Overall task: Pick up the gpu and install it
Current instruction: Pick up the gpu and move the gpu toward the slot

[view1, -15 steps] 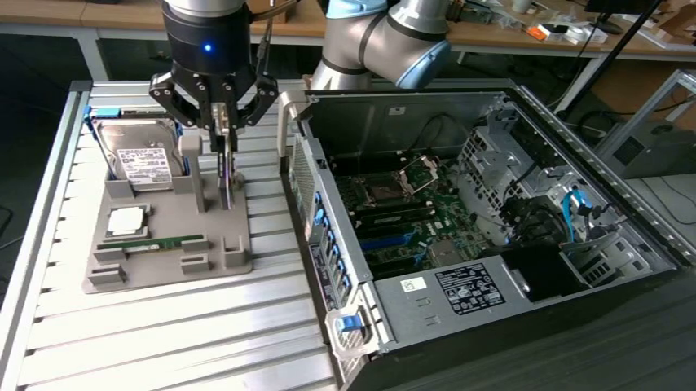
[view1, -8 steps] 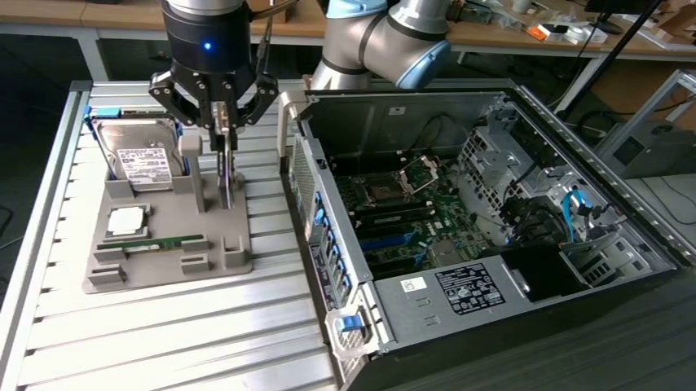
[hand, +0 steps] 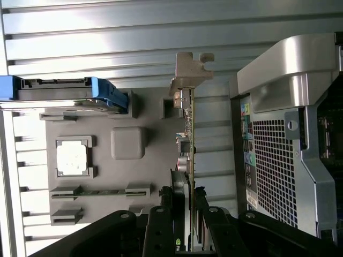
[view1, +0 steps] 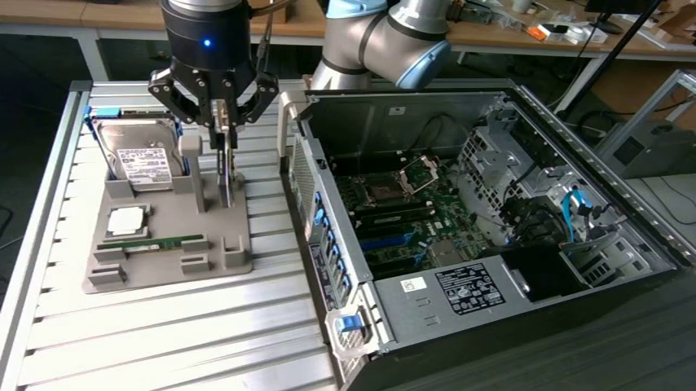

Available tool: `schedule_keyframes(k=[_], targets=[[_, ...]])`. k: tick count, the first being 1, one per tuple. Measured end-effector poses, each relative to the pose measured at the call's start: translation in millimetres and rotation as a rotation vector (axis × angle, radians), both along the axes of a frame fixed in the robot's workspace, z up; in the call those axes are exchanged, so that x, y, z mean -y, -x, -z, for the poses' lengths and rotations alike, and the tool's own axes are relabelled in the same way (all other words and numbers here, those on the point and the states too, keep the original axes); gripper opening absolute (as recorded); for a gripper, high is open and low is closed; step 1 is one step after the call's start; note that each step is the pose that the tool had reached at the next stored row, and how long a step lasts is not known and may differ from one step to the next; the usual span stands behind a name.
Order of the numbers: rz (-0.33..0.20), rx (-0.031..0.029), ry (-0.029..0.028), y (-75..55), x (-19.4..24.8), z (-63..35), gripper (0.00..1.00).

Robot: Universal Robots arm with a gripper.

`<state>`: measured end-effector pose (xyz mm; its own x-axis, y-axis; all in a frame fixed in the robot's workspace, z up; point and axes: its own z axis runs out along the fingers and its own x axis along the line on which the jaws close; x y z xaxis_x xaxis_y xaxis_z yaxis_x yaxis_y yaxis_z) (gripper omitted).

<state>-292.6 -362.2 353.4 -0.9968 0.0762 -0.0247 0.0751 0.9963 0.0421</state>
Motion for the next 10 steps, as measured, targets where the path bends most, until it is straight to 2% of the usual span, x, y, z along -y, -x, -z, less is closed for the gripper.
schedule_keyframes(k=[10], targets=[[0.000,0.0000,0.0000,0.0,0.0,-2.9,0.27]])
